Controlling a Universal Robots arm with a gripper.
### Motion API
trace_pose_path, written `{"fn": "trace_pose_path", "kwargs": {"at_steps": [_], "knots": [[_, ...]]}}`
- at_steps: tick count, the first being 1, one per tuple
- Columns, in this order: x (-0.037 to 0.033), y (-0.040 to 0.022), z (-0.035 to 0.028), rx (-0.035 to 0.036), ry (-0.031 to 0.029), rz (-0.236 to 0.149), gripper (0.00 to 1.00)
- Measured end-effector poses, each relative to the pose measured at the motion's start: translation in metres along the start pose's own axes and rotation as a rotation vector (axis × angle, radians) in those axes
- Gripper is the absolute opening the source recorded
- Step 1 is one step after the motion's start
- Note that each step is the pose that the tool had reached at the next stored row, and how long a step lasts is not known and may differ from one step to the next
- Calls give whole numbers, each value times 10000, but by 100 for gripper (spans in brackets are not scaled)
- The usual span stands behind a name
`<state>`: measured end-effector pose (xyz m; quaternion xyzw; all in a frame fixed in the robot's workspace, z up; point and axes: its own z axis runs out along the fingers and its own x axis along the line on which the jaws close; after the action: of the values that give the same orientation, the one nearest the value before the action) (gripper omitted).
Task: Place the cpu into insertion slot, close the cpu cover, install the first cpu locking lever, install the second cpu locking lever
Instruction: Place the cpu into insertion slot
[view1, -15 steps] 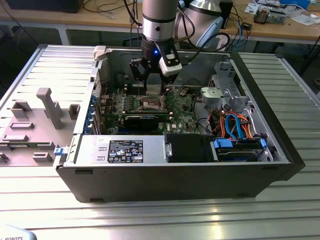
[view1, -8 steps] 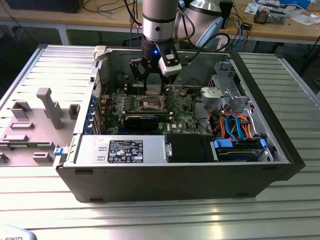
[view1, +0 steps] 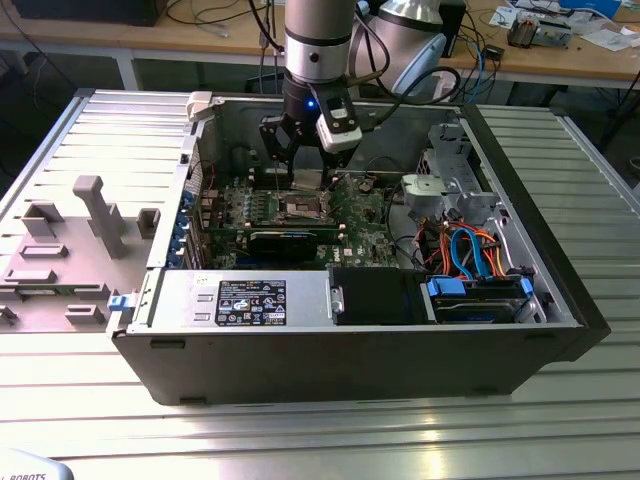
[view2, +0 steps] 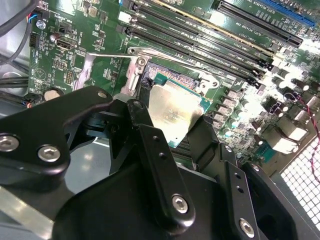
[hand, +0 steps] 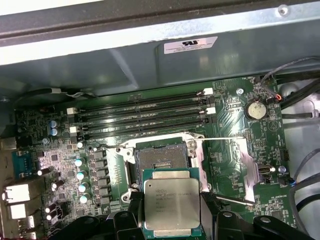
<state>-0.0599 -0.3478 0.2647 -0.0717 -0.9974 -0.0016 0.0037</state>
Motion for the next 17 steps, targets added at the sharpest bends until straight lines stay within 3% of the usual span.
{"fn": "trace_pose_path", "kwargs": {"at_steps": [17], "knots": [[0,0,0,-2,-1,287,55]]}}
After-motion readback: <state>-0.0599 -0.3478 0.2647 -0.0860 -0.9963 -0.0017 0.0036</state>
